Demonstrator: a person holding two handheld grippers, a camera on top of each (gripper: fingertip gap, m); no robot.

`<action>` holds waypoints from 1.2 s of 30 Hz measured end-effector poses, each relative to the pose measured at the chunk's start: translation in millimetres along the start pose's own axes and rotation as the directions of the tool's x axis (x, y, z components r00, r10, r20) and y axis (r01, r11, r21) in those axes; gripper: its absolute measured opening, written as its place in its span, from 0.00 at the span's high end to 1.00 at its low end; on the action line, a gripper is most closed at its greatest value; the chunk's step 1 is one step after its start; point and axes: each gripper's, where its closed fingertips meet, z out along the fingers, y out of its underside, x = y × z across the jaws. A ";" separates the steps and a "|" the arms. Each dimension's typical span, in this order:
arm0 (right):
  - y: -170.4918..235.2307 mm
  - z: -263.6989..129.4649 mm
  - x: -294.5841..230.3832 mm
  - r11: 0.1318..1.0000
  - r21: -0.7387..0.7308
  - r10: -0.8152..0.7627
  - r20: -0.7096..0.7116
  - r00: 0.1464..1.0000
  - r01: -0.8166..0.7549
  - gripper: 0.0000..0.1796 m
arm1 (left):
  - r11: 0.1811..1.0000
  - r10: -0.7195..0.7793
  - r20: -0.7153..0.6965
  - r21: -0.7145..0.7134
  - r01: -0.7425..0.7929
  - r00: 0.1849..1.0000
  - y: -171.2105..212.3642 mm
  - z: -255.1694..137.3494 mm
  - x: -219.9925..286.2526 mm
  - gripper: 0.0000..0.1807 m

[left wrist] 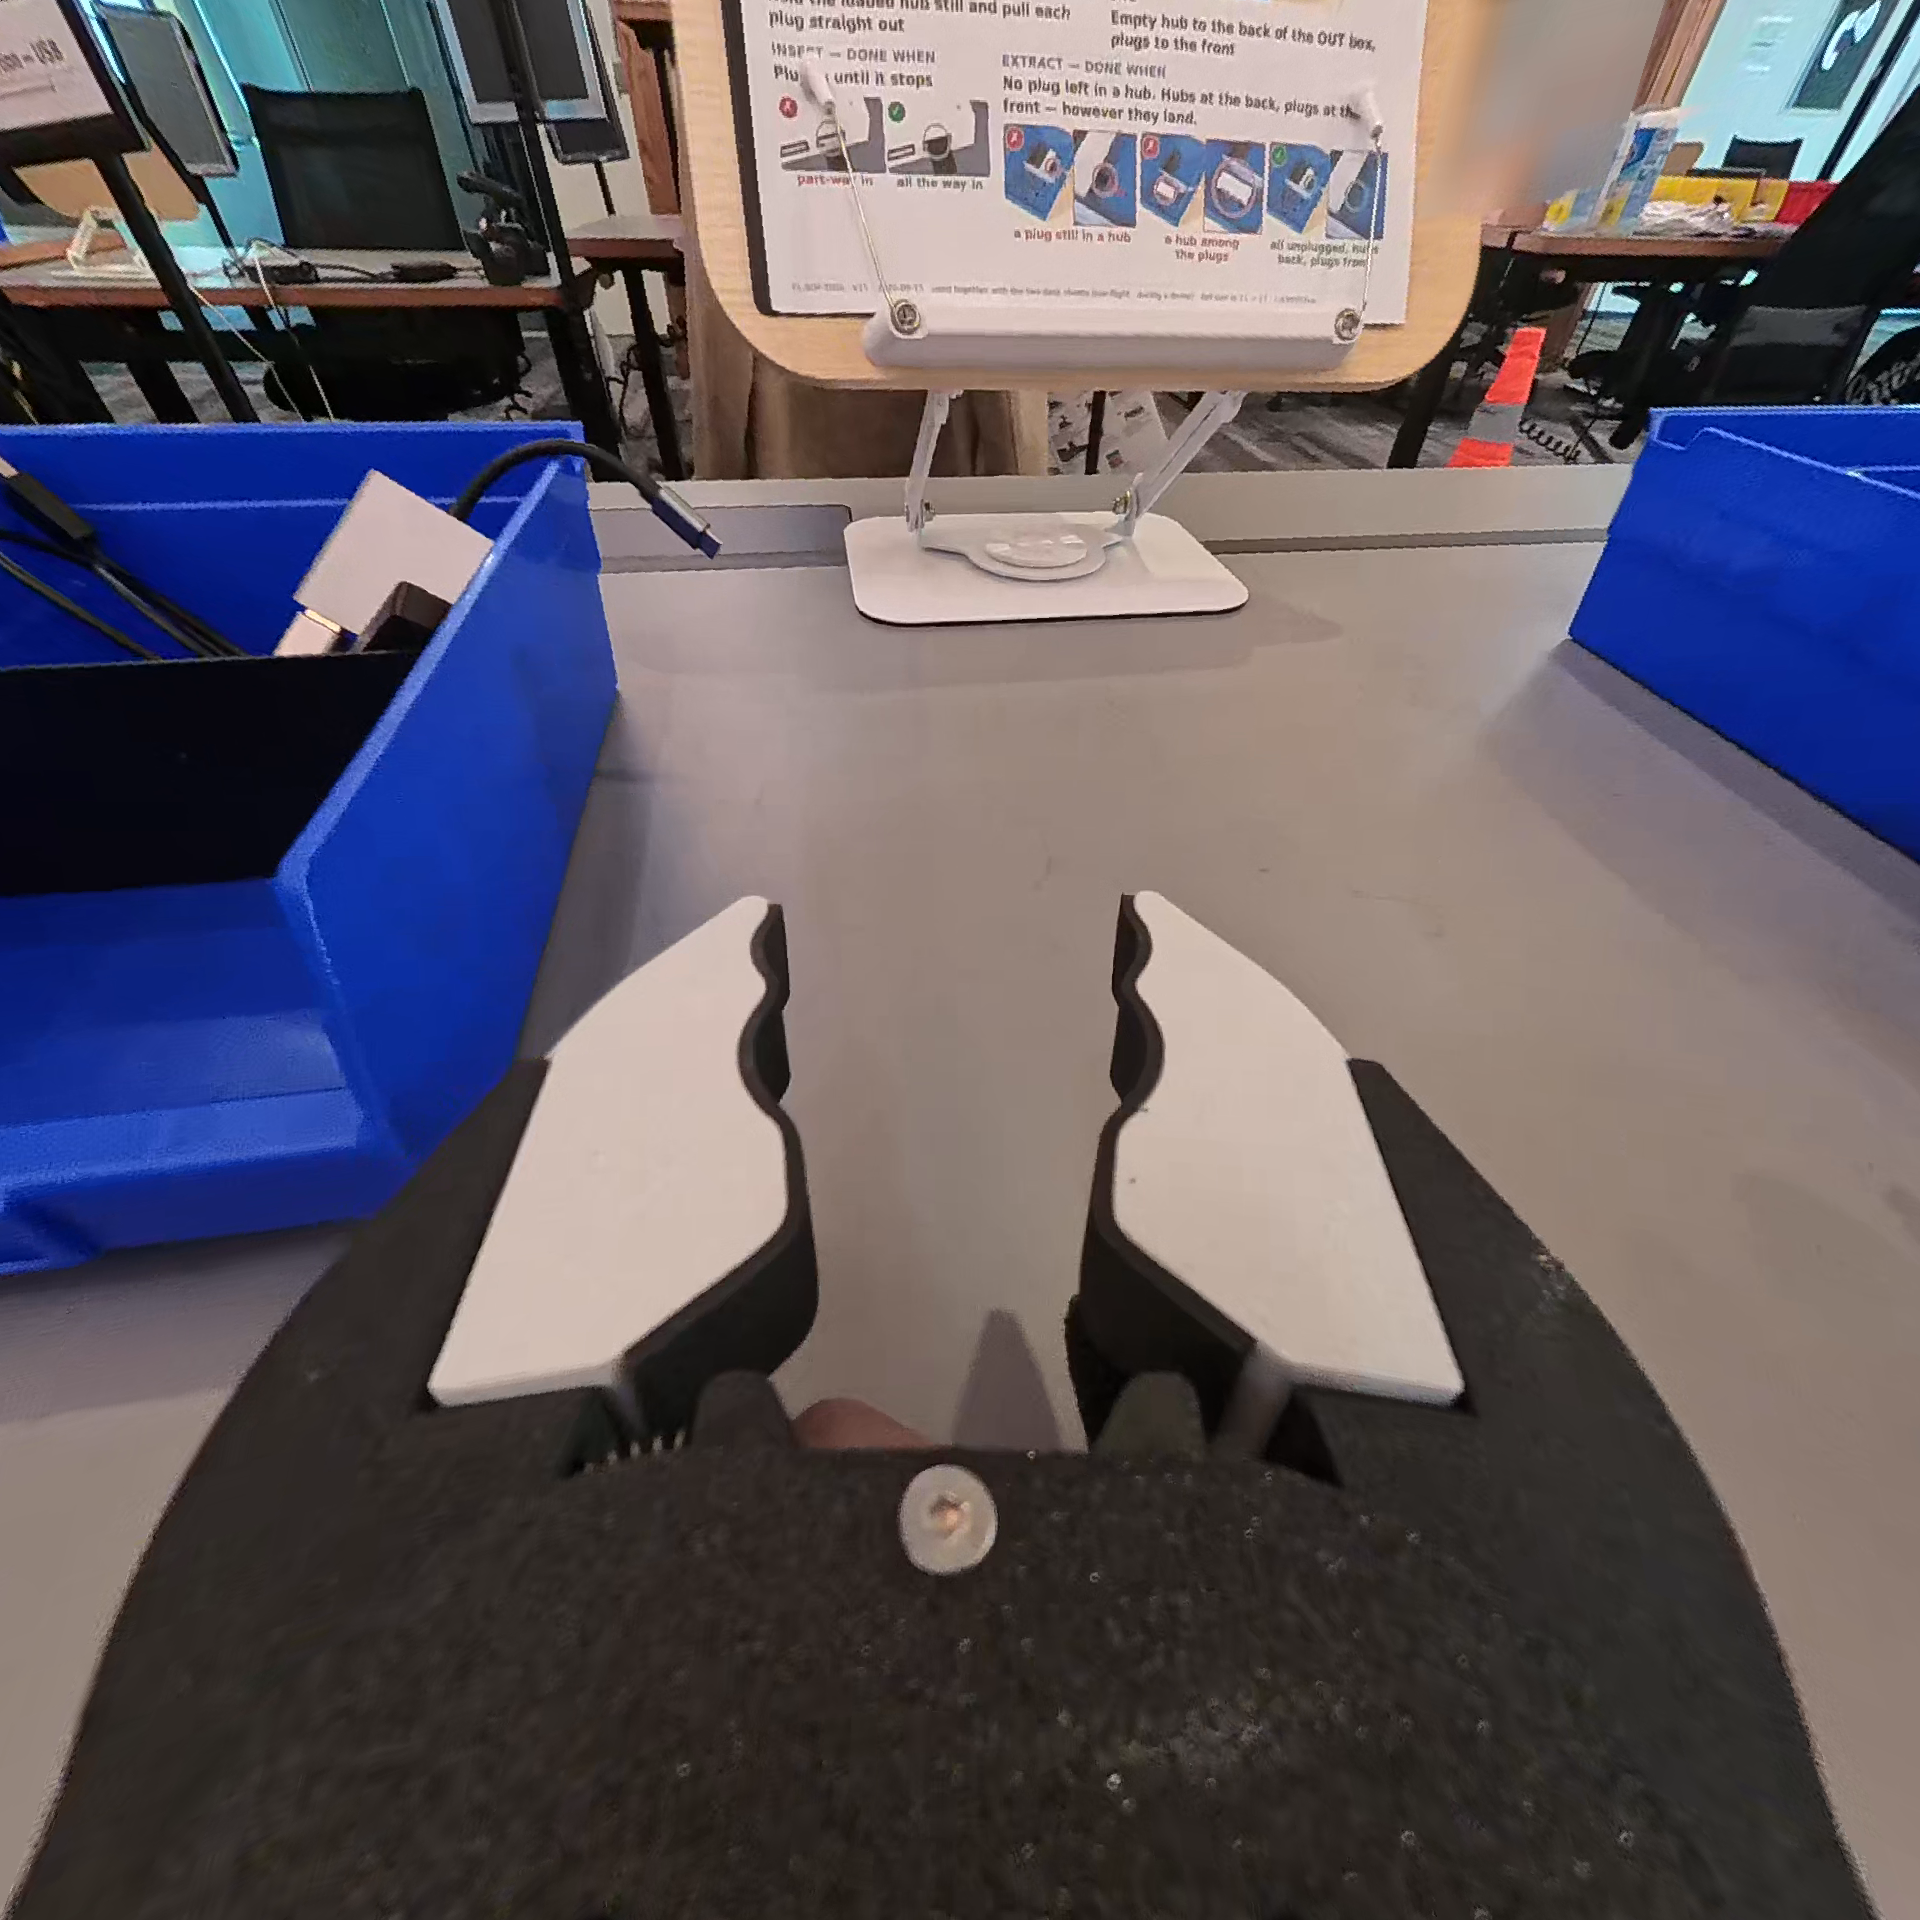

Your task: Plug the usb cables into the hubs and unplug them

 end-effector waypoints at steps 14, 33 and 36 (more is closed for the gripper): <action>-4.1 -3.4 -0.7 0.999 0.037 0.009 0.019 1.000 -0.010 0.76 | 0.950 0.238 -0.400 -0.093 -0.298 0.885 -59.0 -28.3 -4.3 0.63; -7.2 -3.2 -6.5 0.998 0.060 0.022 0.068 0.997 -0.026 0.77 | 0.688 -0.149 -0.685 -0.590 -0.423 0.713 -25.4 175.8 -187.2 0.80; -9.2 -5.5 -7.4 0.997 0.079 0.014 0.070 0.997 -0.019 0.77 | 0.683 -0.196 -0.718 -0.589 -0.433 0.668 -21.2 168.1 -185.7 0.90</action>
